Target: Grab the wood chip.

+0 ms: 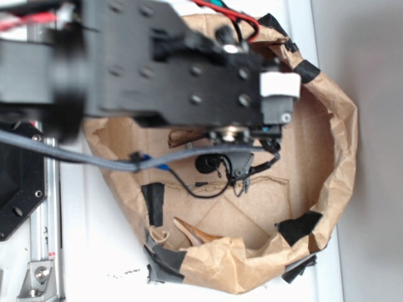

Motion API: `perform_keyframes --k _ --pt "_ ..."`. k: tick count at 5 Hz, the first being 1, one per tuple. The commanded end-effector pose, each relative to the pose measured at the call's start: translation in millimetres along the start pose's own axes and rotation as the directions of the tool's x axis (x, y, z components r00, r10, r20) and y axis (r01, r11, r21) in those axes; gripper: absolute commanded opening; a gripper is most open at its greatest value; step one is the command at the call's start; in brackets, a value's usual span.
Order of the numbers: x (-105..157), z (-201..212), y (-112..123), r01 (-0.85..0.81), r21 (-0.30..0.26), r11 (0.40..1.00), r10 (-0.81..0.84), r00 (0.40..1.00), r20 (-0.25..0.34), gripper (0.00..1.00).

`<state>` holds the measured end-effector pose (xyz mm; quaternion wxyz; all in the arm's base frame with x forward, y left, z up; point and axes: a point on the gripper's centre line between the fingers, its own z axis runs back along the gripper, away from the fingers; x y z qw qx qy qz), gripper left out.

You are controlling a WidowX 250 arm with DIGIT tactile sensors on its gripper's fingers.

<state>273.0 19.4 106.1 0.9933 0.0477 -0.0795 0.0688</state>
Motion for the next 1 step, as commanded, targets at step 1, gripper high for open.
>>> perform_keyframes --k 1 --pt "16.8 30.0 -7.2 -0.033 0.051 0.998 0.029 0.997 0.075 0.0"
